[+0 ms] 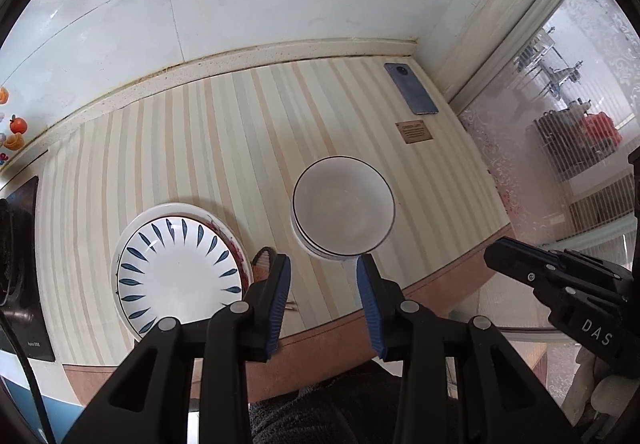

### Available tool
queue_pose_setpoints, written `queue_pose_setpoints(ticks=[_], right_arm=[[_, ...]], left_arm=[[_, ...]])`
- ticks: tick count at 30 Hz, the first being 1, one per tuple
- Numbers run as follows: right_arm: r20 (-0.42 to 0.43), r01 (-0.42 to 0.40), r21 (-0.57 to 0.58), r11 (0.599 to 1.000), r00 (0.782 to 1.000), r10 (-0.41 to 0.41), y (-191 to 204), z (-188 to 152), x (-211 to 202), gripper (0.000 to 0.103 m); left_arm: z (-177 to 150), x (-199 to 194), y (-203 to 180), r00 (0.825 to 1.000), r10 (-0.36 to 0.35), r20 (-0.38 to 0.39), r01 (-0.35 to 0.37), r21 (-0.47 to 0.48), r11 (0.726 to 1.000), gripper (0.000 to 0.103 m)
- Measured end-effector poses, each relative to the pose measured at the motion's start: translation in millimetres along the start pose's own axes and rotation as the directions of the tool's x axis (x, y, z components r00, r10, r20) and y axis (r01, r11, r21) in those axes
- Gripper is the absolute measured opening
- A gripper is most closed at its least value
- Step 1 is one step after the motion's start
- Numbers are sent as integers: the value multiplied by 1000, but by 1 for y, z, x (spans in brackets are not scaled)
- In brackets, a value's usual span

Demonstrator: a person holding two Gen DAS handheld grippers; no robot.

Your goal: Organize plates and bowls

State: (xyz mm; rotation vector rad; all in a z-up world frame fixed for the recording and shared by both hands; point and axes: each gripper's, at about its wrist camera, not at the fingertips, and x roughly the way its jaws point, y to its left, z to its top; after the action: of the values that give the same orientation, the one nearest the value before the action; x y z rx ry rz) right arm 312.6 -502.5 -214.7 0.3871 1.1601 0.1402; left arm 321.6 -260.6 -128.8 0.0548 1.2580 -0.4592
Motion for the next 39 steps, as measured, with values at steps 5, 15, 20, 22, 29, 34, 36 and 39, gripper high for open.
queue_pose_setpoints(ticks=[5, 15, 20, 22, 29, 34, 36, 39], right_arm=[[38, -12, 21, 1000, 999, 11, 2, -10, -27, 15], [27, -24, 81, 996, 999, 22, -13, -12, -23, 58], [-28, -46, 116, 992, 998, 49, -32, 0, 9, 69], [-48, -55, 130, 990, 997, 62, -39, 5, 26, 69], [-129, -189, 232, 954, 966, 223, -73, 29, 111, 81], [-211, -206, 259, 944, 941, 263, -85, 35, 165, 83], [-239, -217, 265, 939, 929, 283, -89, 35, 184, 84], [-268, -254, 293, 922, 903, 334, -93, 34, 209, 84]], left_arm=[[-2, -18, -3, 999, -1, 43, 1, 7, 1000, 32], [10, 10, 0, 998, -67, 3, 67, 9, 998, 80], [29, 48, 14, 995, -84, -43, 84, -18, 996, 83], [40, 71, 23, 993, -90, -75, 88, -32, 996, 83], [66, 145, 46, 965, -164, -206, 146, -100, 984, 83], [77, 182, 51, 946, -175, -273, 151, -109, 983, 83], [80, 196, 52, 935, -182, -304, 155, -111, 982, 83], [80, 212, 54, 915, -184, -358, 149, -124, 981, 83]])
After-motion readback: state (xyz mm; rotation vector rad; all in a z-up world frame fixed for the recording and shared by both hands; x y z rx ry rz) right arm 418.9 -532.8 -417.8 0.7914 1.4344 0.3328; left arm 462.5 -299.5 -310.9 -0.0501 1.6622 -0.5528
